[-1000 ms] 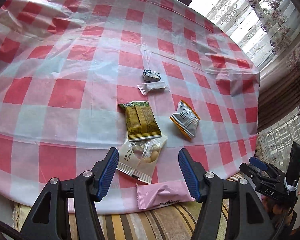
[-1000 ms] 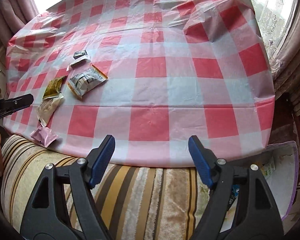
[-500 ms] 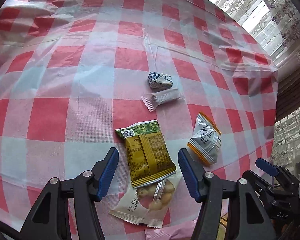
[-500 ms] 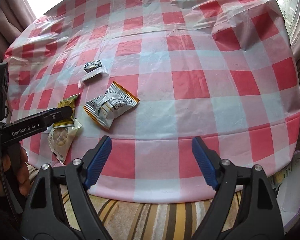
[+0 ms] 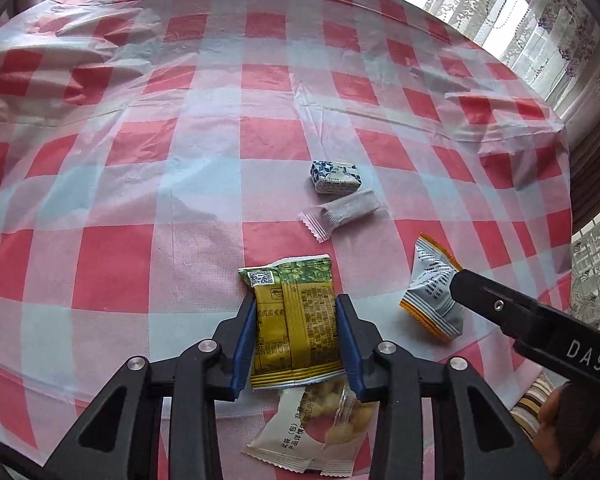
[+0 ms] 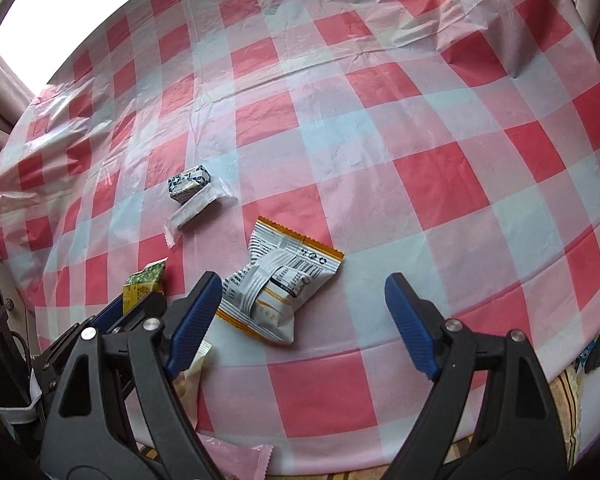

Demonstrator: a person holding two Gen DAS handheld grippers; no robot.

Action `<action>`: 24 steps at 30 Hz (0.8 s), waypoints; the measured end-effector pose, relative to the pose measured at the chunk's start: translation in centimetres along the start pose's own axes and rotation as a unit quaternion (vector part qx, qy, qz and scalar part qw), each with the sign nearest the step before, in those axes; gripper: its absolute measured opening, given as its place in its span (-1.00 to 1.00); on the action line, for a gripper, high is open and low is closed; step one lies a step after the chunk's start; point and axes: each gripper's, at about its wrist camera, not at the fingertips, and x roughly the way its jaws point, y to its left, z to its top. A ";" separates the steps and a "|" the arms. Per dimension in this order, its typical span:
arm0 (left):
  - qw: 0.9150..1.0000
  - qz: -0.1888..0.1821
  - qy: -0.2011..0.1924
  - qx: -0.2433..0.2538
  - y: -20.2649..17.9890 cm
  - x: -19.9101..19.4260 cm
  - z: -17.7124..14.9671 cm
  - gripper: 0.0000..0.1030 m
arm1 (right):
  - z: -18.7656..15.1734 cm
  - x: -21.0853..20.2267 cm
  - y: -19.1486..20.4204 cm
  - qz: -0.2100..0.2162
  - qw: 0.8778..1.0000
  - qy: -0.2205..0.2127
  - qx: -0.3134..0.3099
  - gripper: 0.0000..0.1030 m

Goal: Organize snacks
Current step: 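Grasp the green-yellow packet with the left tool while the right tool grasps the white-orange packet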

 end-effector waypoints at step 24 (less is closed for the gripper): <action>0.998 -0.023 -0.039 -0.041 2.0 -1.6 -0.7 -0.26 | -1.3 1.0 1.5 -0.041 0.996 0.001 -0.083 -0.14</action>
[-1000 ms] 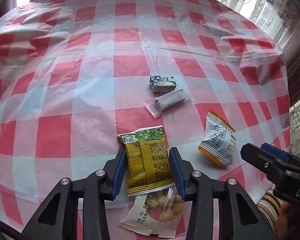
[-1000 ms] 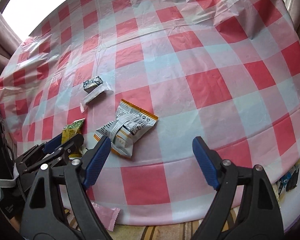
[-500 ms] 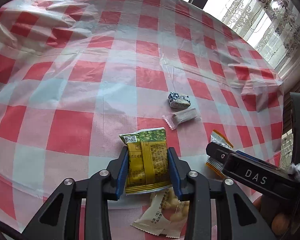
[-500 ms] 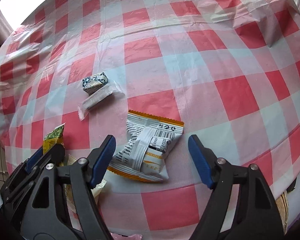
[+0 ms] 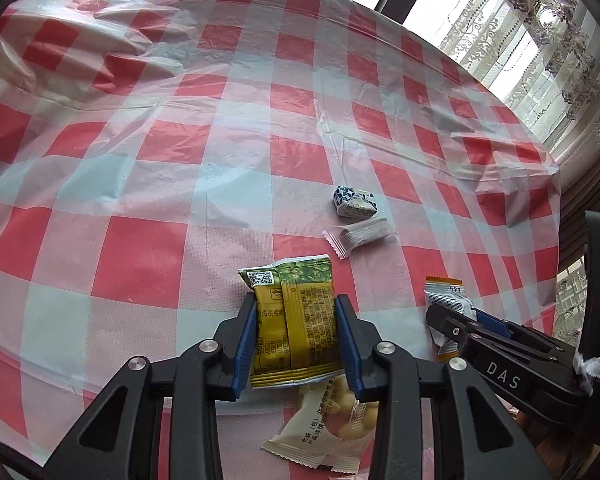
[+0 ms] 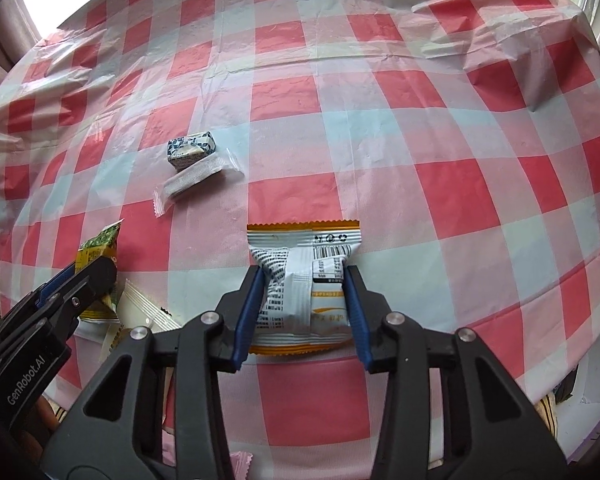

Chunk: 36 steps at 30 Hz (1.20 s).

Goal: Organize snacks
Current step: 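Grasp the green-yellow packet with the left tool while the right tool grasps the white-orange packet, then carry the green-yellow and white-orange packets to the white box with both tools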

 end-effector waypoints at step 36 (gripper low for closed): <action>0.983 -0.054 0.036 0.172 -17.7 -0.8 -2.4 -0.26 | -4.1 -7.4 -15.9 -0.006 0.994 -0.066 0.090 -0.15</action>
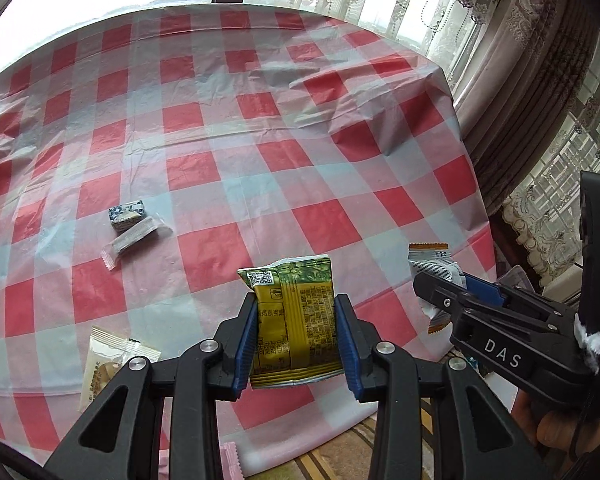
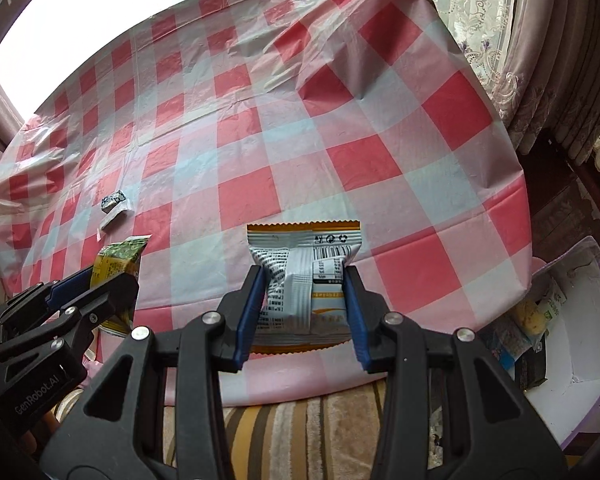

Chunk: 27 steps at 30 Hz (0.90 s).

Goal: Organize snacks
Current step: 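Carry the green-yellow and white-orange packets to the white box with both tools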

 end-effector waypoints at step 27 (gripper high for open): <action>0.975 -0.105 0.104 0.167 -18.9 6.2 -1.6 -0.26 | -3.6 -3.0 -19.9 -0.097 0.987 -0.019 0.128 -0.15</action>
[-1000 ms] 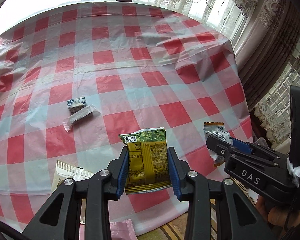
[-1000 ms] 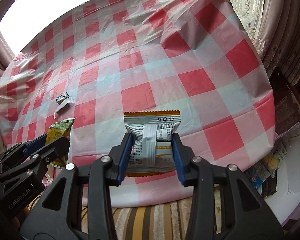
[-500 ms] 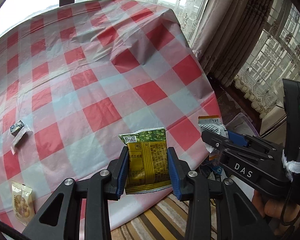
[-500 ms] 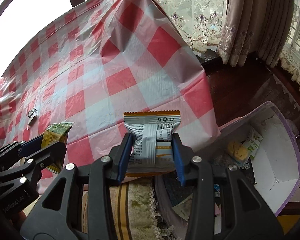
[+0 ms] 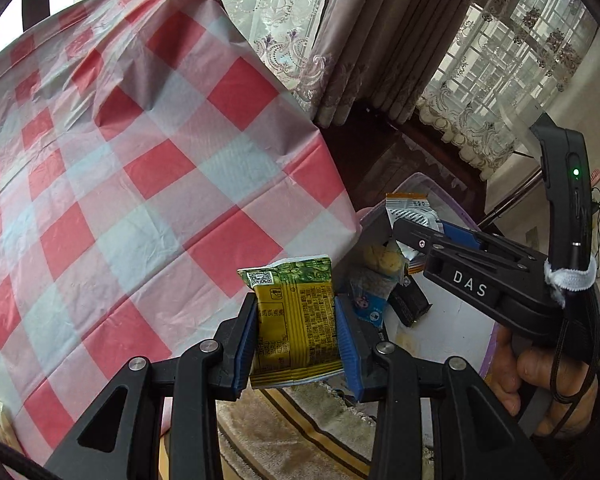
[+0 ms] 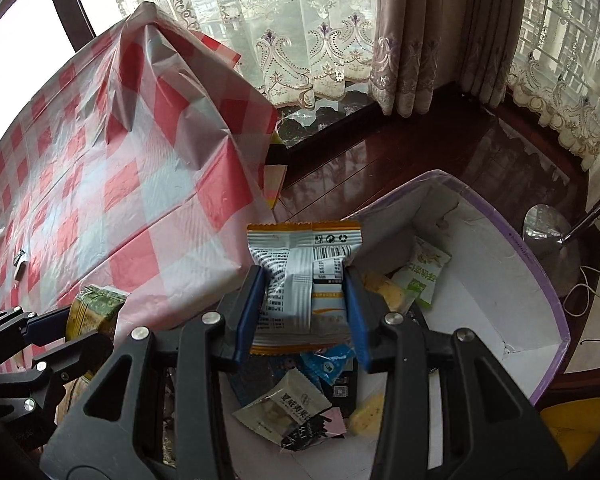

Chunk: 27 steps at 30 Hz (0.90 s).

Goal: Organize snacks
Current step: 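Carry the green-yellow and white-orange packets to the white box with both tools, then open both tools to drop the two packets into the box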

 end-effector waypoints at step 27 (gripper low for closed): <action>0.999 -0.035 0.012 -0.013 -1.1 0.6 -0.2 0.08 | -0.1 0.1 -1.7 -0.004 1.000 0.014 0.016 0.26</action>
